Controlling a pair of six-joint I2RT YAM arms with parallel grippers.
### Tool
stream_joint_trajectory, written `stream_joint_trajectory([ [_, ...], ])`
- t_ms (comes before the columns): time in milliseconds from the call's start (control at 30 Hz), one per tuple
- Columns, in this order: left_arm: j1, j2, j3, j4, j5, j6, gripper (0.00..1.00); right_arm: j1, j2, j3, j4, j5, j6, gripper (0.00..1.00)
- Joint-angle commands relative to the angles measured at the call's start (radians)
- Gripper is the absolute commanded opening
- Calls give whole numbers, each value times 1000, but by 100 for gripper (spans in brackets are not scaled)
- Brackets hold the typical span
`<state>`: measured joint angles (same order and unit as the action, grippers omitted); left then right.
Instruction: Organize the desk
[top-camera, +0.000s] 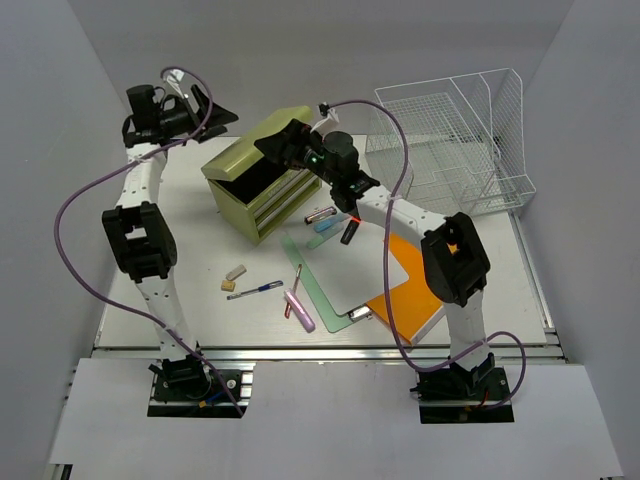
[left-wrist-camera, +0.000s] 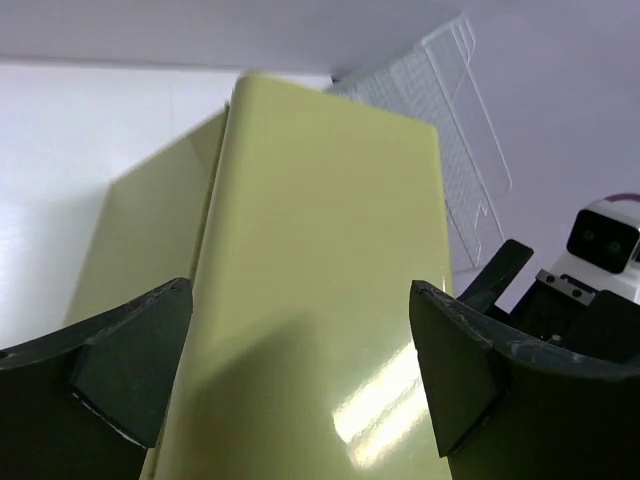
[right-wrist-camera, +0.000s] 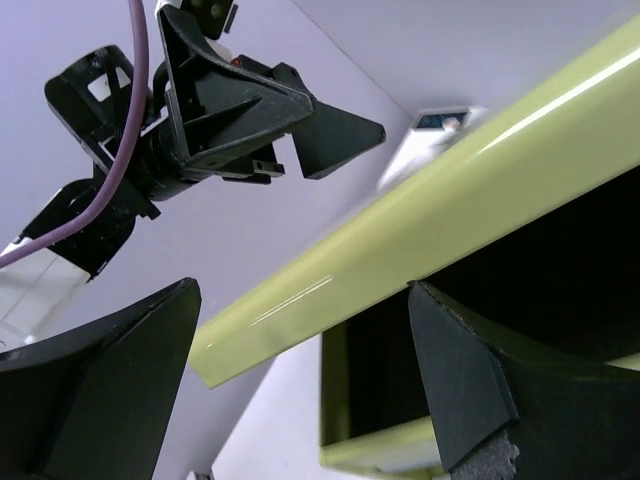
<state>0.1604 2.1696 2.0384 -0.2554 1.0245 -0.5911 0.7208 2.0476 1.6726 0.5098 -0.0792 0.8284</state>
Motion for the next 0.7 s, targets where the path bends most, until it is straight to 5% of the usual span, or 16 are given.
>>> stream_joint_trajectory([
  [0,40,-73,110,-48,-36,13,98,17,37,91,85,1,-37,89],
  [167,53,-151,187,-231,-214,193,98,17,83,215,26,4,-80,89],
  [333,53,-329,54,-308,-478,292,98,16,198,384,-62,-8,-118,89],
  [467,53,-471,-73,-318,-564,336,98,17,298,562,-167,-16,-158,89],
  [667,53,-548,-132,-392,-658,375,98,25,309,568,-151,37,-241,89],
])
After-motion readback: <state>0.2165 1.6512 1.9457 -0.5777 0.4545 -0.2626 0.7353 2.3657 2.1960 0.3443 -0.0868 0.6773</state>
